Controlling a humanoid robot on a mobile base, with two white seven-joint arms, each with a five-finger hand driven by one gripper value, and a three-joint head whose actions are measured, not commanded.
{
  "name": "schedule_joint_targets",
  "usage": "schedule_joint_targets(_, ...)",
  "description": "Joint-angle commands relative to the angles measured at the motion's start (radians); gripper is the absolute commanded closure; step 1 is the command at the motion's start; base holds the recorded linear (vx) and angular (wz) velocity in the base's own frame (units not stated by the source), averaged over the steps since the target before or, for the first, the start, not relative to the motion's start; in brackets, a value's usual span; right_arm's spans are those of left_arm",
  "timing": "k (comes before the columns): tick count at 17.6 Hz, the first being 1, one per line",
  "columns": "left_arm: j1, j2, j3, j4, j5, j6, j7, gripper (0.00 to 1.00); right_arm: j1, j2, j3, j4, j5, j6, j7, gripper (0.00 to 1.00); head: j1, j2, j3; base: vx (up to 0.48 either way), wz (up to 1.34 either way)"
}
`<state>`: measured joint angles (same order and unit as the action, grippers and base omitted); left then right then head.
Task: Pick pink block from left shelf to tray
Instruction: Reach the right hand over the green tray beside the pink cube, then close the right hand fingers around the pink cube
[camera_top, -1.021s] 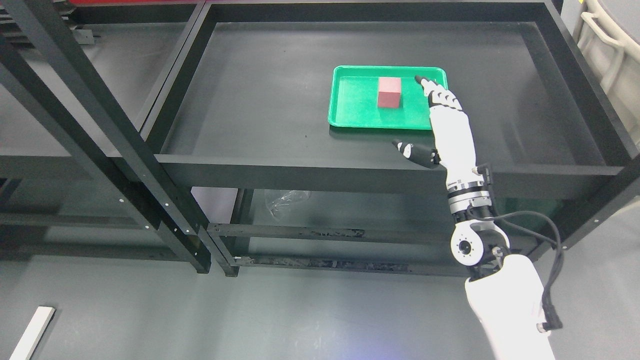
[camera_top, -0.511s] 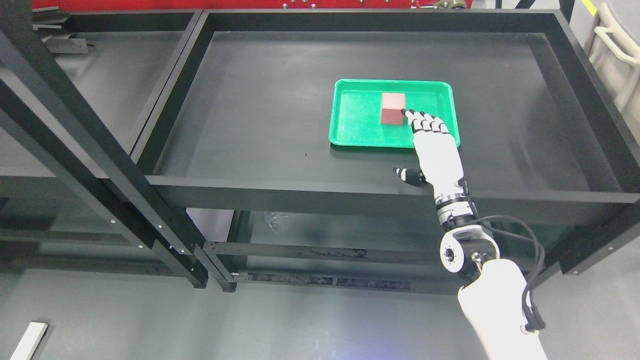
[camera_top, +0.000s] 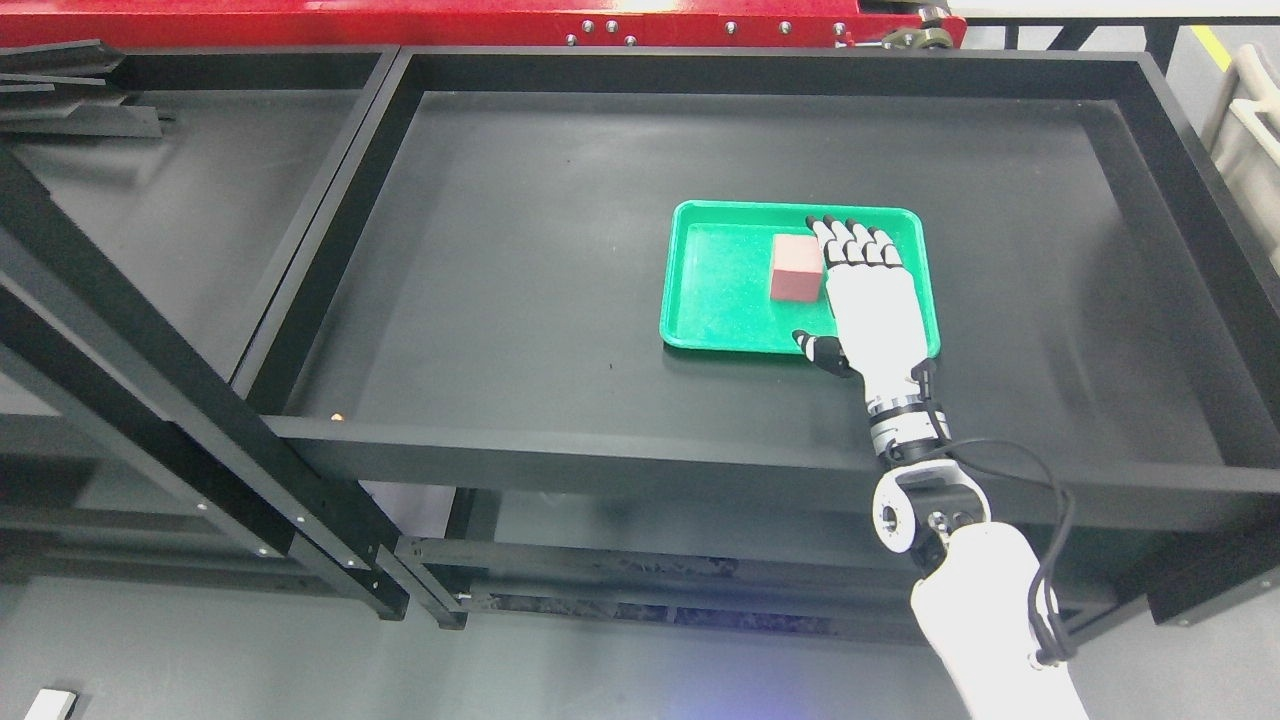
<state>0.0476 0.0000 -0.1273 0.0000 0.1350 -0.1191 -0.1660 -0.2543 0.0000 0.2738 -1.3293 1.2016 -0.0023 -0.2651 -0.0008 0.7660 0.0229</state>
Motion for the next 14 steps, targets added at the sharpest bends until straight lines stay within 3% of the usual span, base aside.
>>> schedule_joint_targets(1,0.000,0.017,0.000,-0.017,0.000,0.001,0.000,0.00,-0.341,-0.017,0.012,0.022,0.012,0.001,0.000,0.01,0.0000,0.000,0.000,0.155,0.03)
schedule_joint_targets(8,0.000,0.017,0.000,-0.017,0.000,-0.001,0.000,0.00,-0.370,-0.017,0.019,0.065,0.007,0.004,0.024,0.01,0.0000,0.000,0.000,0.126,0.01)
schedule_joint_targets(14,0.000,0.017,0.000,-0.017,0.000,-0.001,0.000,0.00,-0.387,-0.017,0.016,0.096,0.004,0.005,0.129,0.01,0.0001,0.000,0.000,0.098,-0.01)
